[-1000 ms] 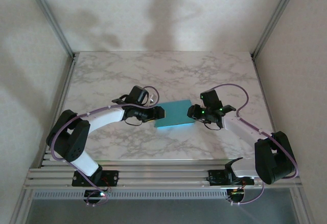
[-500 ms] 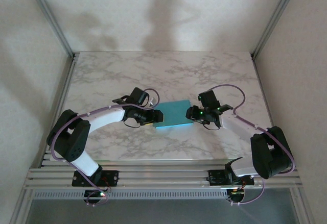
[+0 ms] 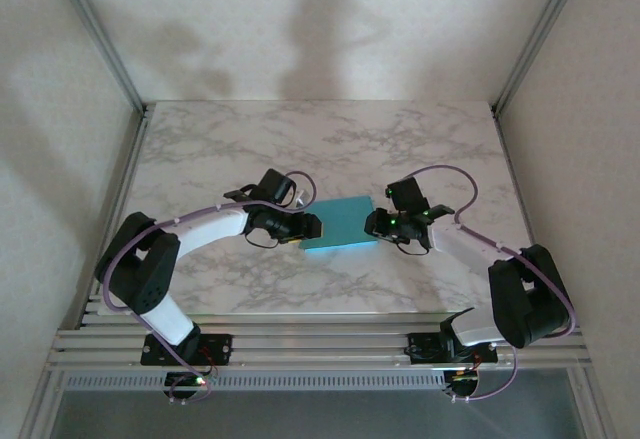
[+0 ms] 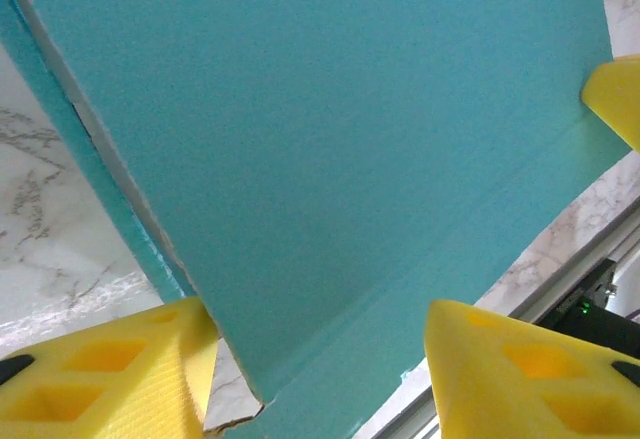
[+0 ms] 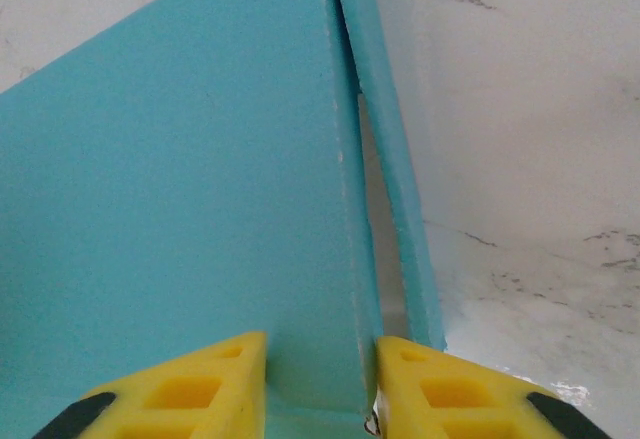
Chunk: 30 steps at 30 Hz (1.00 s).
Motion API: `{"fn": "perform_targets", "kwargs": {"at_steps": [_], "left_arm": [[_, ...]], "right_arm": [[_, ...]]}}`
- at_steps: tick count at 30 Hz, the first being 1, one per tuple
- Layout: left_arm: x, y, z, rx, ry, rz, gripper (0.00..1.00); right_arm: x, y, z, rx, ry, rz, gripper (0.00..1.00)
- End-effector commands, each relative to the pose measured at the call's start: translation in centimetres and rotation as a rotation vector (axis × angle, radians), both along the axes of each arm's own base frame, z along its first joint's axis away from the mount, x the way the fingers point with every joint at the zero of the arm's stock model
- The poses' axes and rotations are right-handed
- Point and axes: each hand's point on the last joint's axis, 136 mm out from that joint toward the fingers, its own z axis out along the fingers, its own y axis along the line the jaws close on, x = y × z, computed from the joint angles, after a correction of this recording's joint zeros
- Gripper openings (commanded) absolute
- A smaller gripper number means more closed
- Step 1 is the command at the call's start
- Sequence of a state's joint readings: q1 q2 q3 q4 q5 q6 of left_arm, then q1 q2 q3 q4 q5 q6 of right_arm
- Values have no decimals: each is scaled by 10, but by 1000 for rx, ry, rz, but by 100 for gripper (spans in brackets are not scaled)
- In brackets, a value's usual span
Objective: Fold the paper box
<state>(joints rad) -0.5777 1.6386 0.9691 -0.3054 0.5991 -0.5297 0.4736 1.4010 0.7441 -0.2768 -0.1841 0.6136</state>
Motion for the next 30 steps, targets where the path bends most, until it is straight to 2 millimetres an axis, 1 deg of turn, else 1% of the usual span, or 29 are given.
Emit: {"fn": "perform_targets", "kwargs": {"at_steps": [1,4,7,10,12,15,17,20,23,24,26,28,30], "left_arm": [[-1,-2,-4,42,-16,-33,56],[-4,9,-15,98,-15,-25,56],[-6,17,-17,131,-21,-17,56],[-7,20,-15,138,-26,-12,56],[-7,22,-10,146,-37,-10,56],[-2,26,0,144,-66,5,54],[0,22,13,109,-92,4,54],[4,7,37,3,-133,-14,53],[7,-9,53,-100,-151,-32,54],[7,-15,55,-129,-148,-40,54],[8,-24,55,-164,-139,-54,54],[9,-30,50,-169,-128,-64,54],[12,-33,42,-162,-113,-65,53]], "right_arm": [[1,8,3,-9,-4,35,30],[-2,-3,-5,-86,13,17,29],[-5,-8,-10,-112,21,18,28],[-6,-10,-12,-137,25,19,28],[-6,-13,-12,-159,27,19,29],[-7,-19,-8,-202,21,19,32],[-8,-21,-2,-216,8,24,35],[-8,-24,11,-219,-23,29,41],[-9,-33,24,-254,-50,18,42],[-8,-34,29,-253,-60,18,42],[-8,-27,38,-216,-81,37,42],[-9,-14,44,-149,-90,74,40],[-10,-4,45,-97,-89,100,38]]}}
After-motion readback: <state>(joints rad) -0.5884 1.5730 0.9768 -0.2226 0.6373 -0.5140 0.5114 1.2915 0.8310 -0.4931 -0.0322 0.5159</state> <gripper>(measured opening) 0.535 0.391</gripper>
